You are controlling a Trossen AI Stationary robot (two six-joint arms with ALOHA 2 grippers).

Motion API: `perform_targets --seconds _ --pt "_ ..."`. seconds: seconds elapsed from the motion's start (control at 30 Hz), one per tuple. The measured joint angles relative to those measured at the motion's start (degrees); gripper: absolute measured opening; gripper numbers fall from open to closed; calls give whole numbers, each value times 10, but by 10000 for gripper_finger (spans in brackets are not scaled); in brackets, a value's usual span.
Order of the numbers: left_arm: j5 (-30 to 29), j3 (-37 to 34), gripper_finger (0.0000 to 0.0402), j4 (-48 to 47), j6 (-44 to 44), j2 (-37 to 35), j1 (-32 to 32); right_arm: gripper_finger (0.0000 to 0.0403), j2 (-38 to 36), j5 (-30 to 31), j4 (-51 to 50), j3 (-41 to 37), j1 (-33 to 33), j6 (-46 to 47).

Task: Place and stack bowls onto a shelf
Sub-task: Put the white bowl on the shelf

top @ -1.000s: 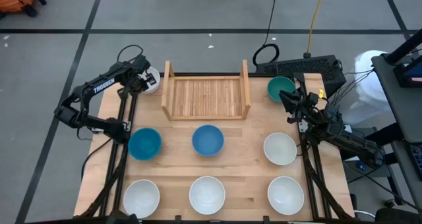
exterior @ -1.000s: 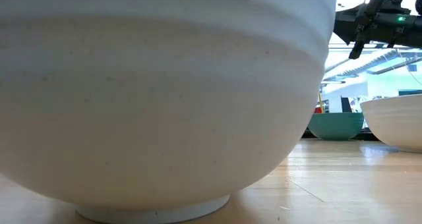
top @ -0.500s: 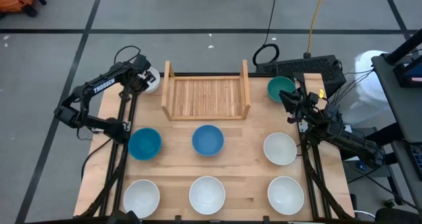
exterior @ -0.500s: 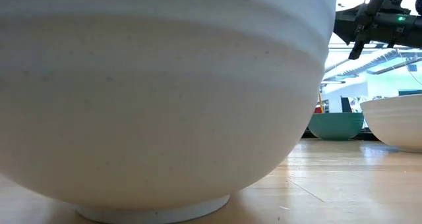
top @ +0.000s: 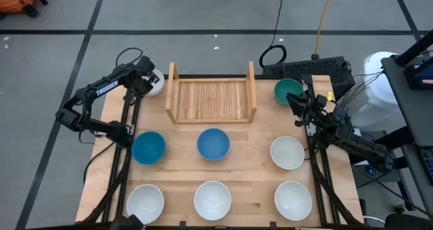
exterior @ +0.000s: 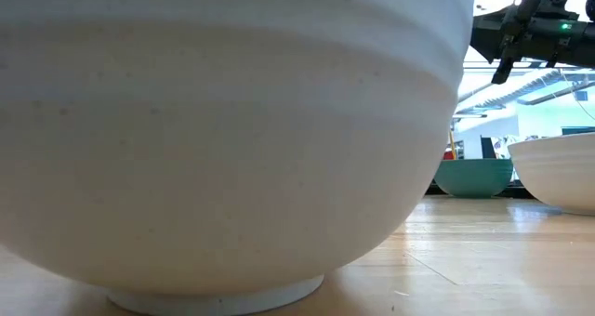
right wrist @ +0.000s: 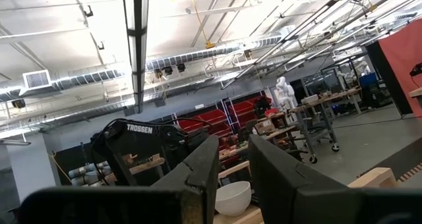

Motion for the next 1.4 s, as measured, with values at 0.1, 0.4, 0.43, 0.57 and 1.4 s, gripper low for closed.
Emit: perform_targets --seconds 0.1,0.4,0.43,0.57,1.4 --pt "-8 0 108 0 -9 0 0 77 0 0 0 0 0 0" --pt "-13 0 108 0 -5 0 5 77 0 0 0 0 0 0" --pt "-13 0 108 0 -6 0 5 77 0 0 0 0 0 0" --pt "-13 0 108 0 -5 0 8 77 0 0 0 0 0 0" --pt "-24 -2 108 -1 17 0 16 77 0 0 43 0 0 -13"
